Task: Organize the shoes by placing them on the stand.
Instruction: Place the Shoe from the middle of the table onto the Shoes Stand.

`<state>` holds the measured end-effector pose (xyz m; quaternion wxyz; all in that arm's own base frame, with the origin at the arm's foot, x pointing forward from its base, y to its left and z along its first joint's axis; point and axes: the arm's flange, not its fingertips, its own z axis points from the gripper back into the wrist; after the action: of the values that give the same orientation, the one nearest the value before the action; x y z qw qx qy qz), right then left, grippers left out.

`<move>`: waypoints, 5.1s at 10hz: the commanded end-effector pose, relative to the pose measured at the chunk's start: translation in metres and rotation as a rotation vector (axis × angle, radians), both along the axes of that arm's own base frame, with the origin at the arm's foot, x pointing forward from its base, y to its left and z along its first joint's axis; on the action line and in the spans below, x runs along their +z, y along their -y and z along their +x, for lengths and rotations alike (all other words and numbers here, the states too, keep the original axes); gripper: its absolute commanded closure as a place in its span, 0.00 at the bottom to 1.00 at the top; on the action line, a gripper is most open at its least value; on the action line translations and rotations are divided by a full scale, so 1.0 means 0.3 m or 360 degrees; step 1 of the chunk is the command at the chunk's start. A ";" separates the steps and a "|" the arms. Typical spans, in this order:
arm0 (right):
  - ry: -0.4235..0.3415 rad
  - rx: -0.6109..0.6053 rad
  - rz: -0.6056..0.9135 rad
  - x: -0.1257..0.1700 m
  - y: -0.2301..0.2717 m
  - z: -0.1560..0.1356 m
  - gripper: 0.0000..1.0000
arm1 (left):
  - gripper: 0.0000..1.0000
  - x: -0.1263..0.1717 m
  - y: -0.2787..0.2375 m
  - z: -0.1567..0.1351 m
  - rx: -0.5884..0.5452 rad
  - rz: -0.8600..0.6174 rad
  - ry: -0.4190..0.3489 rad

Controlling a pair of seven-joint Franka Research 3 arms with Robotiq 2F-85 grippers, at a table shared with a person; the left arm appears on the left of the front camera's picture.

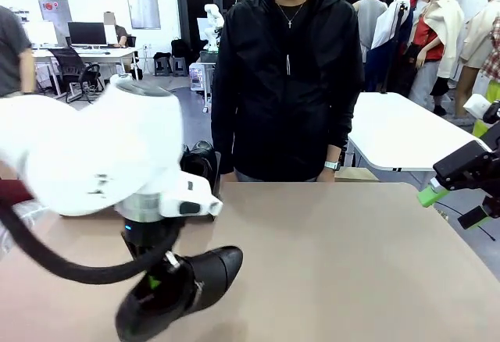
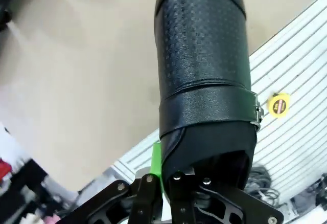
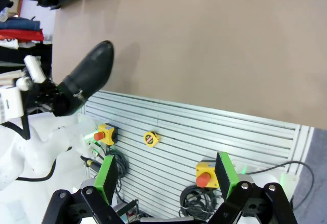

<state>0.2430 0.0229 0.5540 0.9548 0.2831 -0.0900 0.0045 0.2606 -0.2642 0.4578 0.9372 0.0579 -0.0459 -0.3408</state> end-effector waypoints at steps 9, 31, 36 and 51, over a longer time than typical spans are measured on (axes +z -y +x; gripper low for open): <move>0.0018 0.0038 0.0039 0.012 0.004 0.002 0.00 | 1.00 0.296 -0.804 0.058 0.1005 -0.0622 0.0173; 0.0018 0.0038 0.0039 0.012 0.004 0.002 0.00 | 1.00 0.009 -0.959 1.288 0.1196 -0.0667 0.0341; 0.0018 0.0038 0.0039 0.012 0.004 0.002 0.00 | 0.00 0.099 -0.936 1.206 0.1124 -0.0620 0.0367; 0.0018 0.0038 0.0039 0.012 0.004 0.002 0.00 | 0.00 0.333 -0.878 0.252 0.0628 -0.0707 -0.0435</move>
<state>0.2428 0.0224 0.5542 0.9551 0.2823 -0.0902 0.0044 0.3345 0.0000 0.5551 0.9698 -0.1923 0.0189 -0.1489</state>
